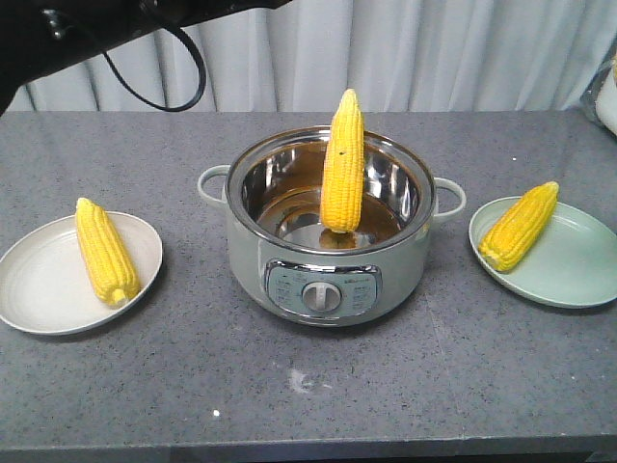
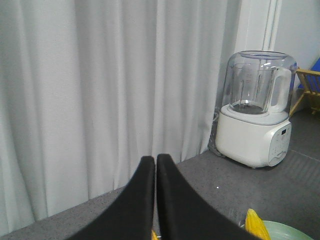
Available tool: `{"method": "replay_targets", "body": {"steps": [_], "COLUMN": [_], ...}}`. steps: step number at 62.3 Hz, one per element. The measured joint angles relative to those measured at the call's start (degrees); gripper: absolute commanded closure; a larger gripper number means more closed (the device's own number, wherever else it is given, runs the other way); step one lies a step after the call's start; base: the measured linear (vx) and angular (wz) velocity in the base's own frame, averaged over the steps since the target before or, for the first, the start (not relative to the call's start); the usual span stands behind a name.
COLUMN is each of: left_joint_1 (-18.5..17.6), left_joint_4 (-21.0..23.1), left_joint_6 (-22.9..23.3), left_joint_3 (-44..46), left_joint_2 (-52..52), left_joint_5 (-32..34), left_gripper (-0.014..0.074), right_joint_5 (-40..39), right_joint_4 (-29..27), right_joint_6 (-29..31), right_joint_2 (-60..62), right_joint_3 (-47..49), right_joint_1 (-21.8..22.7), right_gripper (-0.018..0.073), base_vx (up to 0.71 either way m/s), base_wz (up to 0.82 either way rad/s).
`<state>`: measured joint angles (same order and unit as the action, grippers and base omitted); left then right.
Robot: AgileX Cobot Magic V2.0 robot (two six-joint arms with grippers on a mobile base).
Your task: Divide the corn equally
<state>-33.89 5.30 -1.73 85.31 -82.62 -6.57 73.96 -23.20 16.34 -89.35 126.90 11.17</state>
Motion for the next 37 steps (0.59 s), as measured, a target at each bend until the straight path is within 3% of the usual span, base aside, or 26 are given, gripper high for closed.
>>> {"method": "replay_targets", "body": {"steps": [9, 22, 29, 37], "left_joint_1": [0.00, 0.00, 0.00, 0.05], "left_joint_4": [0.00, 0.00, 0.13, 2.49], "left_joint_6": [0.16, 0.16, 0.23, 0.34], "left_joint_3": [4.75, 21.26, 28.03, 32.46], "left_joint_2": [-2.81, -12.15, -17.21, -22.40], "left_joint_5": [-3.16, -14.44, -20.77, -24.94], "left_gripper": [0.0602, 0.0537, 0.0417, 0.0194], "right_joint_5": [0.00, 0.00, 0.00, 0.00], "right_joint_4": [0.00, 0.00, 0.00, 0.00], "right_joint_6": [0.00, 0.00, 0.00, 0.00], "right_joint_2": [0.00, 0.00, 0.00, 0.00], "right_joint_3": [0.00, 0.00, 0.00, 0.00], "right_joint_1": [0.00, 0.00, 0.00, 0.00], "right_gripper": [0.0564, 0.0564, 0.0564, 0.0564], "base_vx": [0.00, 0.00, 0.00, 0.00], "base_wz": [0.00, 0.00, 0.00, 0.00]}}
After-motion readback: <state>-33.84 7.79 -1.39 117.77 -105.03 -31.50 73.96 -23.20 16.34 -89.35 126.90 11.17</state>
